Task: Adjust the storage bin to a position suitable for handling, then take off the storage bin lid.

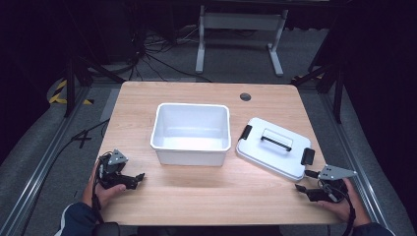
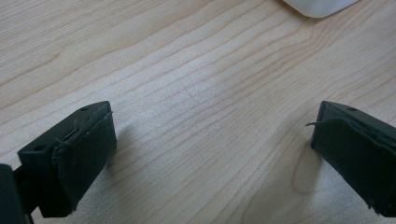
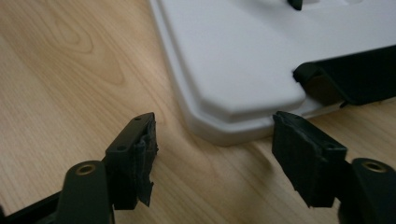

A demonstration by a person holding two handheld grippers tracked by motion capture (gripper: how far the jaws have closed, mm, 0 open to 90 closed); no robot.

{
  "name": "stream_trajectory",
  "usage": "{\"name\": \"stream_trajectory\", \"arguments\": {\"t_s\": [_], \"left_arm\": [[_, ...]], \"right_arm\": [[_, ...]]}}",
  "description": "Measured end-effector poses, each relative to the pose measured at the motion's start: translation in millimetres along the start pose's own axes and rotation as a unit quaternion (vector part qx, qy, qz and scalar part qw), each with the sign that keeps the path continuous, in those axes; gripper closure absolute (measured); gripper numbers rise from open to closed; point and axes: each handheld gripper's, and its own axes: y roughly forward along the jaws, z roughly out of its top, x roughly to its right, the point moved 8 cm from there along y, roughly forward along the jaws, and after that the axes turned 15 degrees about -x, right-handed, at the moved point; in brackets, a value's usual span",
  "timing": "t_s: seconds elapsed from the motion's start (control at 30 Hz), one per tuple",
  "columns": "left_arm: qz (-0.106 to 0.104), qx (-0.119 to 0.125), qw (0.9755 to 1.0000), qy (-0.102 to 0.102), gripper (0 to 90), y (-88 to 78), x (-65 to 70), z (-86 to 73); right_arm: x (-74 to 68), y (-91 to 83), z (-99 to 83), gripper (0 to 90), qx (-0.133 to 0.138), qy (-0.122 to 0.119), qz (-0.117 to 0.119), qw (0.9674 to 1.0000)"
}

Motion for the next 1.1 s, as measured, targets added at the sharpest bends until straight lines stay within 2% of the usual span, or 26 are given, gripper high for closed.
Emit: {"name": "stream_trajectory", "arguments": {"t_s": [0.07,0.13,0.4,0.67,1.1], "left_arm": [[0.0,0.0,1.0,0.0,0.5,0.0,0.0,0.0],[0.001,0.001,1.0,0.001,0.5,0.0,-0.3,0.2],[0.003,0.0,1.0,0.004,0.6,-0.2,-0.7,-0.1],[0.003,-0.001,1.0,0.004,0.5,-0.3,-0.6,-0.3],[0.004,-0.001,1.0,0.004,0.5,-0.6,-0.7,-0.8]], "right_arm": [[-0.4,0.6,-1.2,31.0,0.003,0.0,0.0,1.0],[-0.9,0.4,-5.5,31.0,0.014,0.017,0.015,0.9997],[2.2,-0.1,-9.3,27.1,0.013,0.041,0.011,0.999],[2.0,-1.0,-11.4,26.7,0.012,0.052,0.011,0.9985],[1.9,-1.0,-11.5,26.1,0.011,0.053,0.009,0.9985]]}}
